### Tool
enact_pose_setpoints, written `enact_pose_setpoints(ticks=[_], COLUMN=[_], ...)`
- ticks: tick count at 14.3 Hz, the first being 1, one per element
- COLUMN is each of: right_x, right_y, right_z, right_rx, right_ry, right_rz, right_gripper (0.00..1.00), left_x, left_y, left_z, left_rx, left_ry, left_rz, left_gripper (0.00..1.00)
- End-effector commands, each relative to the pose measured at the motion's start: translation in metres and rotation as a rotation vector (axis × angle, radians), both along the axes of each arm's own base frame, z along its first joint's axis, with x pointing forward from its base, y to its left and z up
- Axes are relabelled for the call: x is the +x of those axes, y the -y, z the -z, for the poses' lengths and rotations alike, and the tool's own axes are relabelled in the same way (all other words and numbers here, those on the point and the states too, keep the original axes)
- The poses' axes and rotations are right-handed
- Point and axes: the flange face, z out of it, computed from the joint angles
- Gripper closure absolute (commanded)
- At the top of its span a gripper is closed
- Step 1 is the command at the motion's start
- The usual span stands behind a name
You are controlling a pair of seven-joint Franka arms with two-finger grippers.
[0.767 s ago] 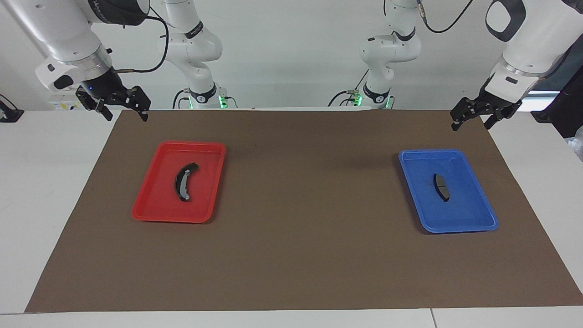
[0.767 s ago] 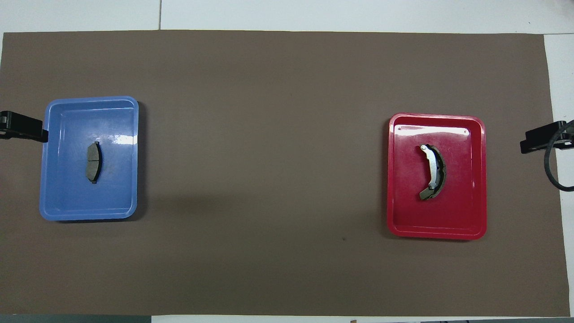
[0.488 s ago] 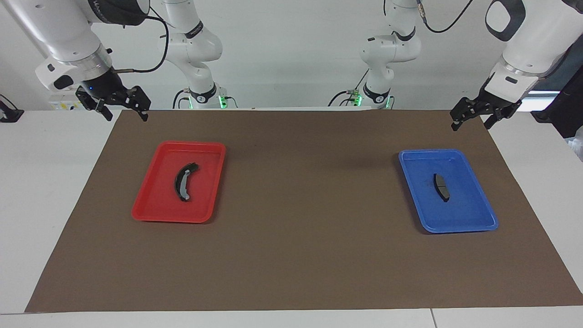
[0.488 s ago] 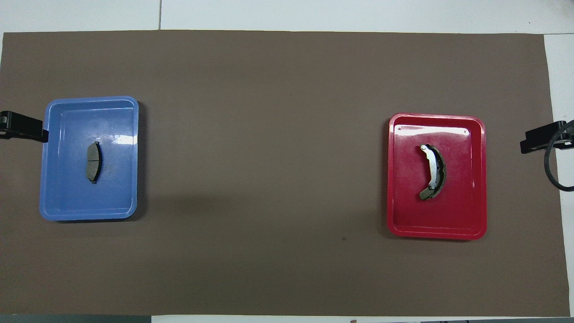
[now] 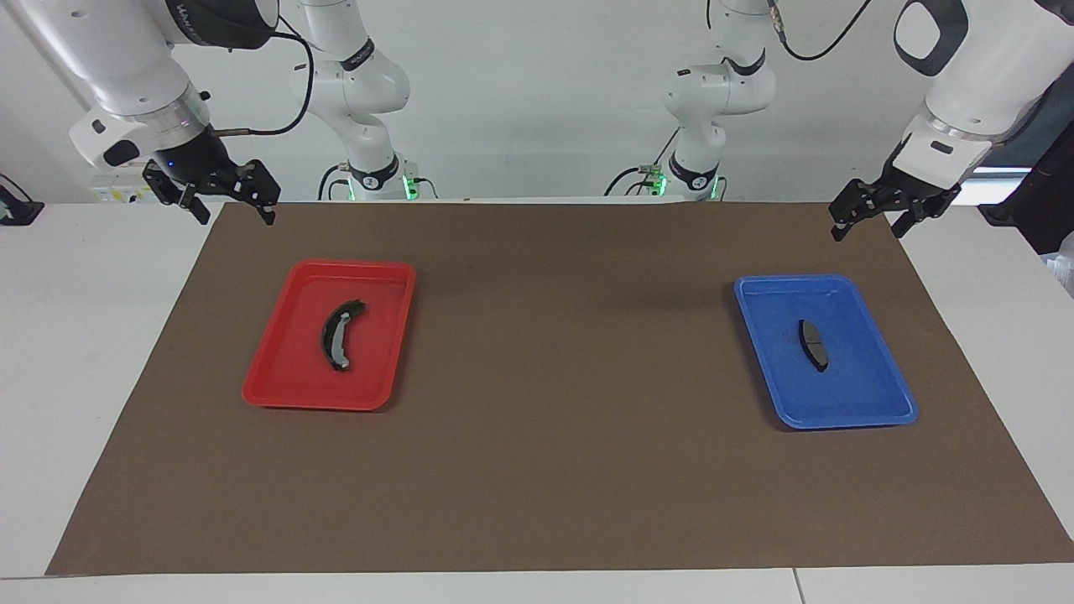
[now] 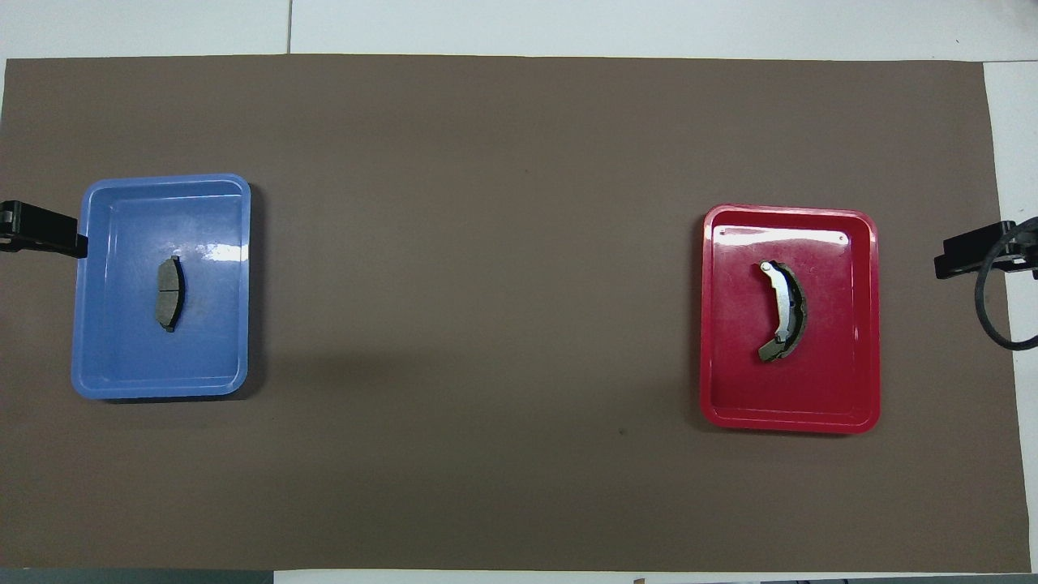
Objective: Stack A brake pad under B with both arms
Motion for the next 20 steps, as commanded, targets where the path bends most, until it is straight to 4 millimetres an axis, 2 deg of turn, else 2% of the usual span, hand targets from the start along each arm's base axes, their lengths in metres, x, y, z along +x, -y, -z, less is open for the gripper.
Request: enact_pose_setpoints(ticks=[1,2,4,6,8,12,13,14,16,18,20], right_x=[-0.014,-0.019,-0.019,-0.015,-0.005,0.001,-0.004,-0.006,-0.006,-0.006,-0.007], right_y=[0.004,0.002,-0.005,-0.029,-0.031,-0.029,-0.030,-0.031,-0.031,-0.031,-0.030], right_z=[0.025,0.041,0.080,0.121,0.170,0.259,0.272,0.283,0.290,0.304,0.316], right_rx=[0.017,0.017,0.022,0.024,0.020,0.010,0.009,0.008,0.008,0.007,0.006], right_ry=[0.042,0.049,0.053,0.054,0.060,0.098,0.106,0.100,0.090,0.075,0.051], right_rz=[-0.018,-0.019,-0.024,-0.059,-0.060,-0.053,-0.054,-0.054,-0.052,-0.051,-0.050], right_gripper=[0.01,0.01,0.01,0.01,0.01,0.01,0.01,0.01,0.01,0.01,0.01], left_x=[-0.007,-0.007,-0.015,-0.009,0.006,0.019,0.020,0.017,0.019,0.021,0.013], left_y=[-0.007,-0.012,-0.015,-0.016,-0.037,-0.055,-0.056,-0.067,-0.078,-0.079,-0.079], left_z=[0.001,0.009,0.041,0.070,0.113,0.200,0.214,0.224,0.243,0.269,0.284], left_rx=[-0.004,-0.003,-0.001,0.001,0.006,0.017,0.018,0.020,0.020,0.015,0.011], left_ry=[0.030,0.064,0.122,0.161,0.166,0.183,0.188,0.189,0.182,0.152,0.127], left_rz=[-0.013,-0.012,0.014,0.017,0.015,0.079,0.078,0.060,0.042,0.040,0.039], left_gripper=[0.01,0.01,0.01,0.01,0.01,0.03,0.10,0.15,0.13,0.05,0.05])
